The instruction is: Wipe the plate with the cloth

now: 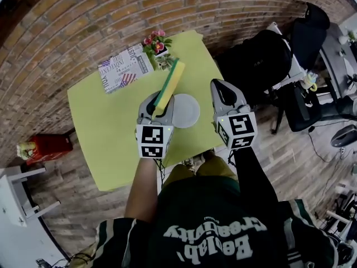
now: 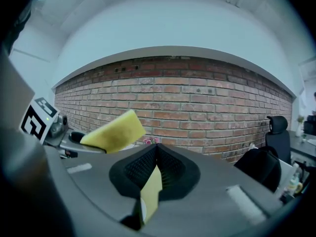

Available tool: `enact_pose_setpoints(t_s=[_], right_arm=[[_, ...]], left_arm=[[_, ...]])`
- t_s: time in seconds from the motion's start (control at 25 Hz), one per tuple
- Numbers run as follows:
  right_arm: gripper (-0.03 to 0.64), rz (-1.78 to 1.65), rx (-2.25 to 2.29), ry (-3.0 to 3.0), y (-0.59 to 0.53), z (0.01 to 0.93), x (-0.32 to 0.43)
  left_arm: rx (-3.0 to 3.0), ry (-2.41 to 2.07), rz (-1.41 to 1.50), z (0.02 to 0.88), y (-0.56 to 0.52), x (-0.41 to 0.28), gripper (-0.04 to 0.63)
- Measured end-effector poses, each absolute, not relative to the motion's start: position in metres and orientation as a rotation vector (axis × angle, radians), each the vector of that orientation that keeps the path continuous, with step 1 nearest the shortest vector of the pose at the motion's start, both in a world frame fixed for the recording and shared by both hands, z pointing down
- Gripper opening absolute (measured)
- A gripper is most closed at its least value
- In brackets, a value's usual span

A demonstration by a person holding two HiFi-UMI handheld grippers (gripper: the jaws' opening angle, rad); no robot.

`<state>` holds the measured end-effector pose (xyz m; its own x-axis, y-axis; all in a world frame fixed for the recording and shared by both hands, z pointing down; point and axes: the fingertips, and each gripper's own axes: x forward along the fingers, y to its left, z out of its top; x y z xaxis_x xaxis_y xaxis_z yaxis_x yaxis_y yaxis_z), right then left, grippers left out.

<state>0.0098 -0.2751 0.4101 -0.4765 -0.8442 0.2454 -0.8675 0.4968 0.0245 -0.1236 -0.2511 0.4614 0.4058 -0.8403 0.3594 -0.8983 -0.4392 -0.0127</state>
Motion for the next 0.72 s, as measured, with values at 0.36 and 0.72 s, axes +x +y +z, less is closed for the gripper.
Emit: enact_pose_setpoints(t_s=[0.36,0.72], right_arm=[[0.014,0.189,1.46,-2.497,-0.282,0.424,0.015],[0.014,0.216,1.46,-2.484,-0.283,0.431,0.021]], left_arm=[[2.381,-1.385,0.708,0.546,-0.238,-0.101,0.13],[2.309,-1.234,0.948,0.607,-0.216,-0.075,0.13]])
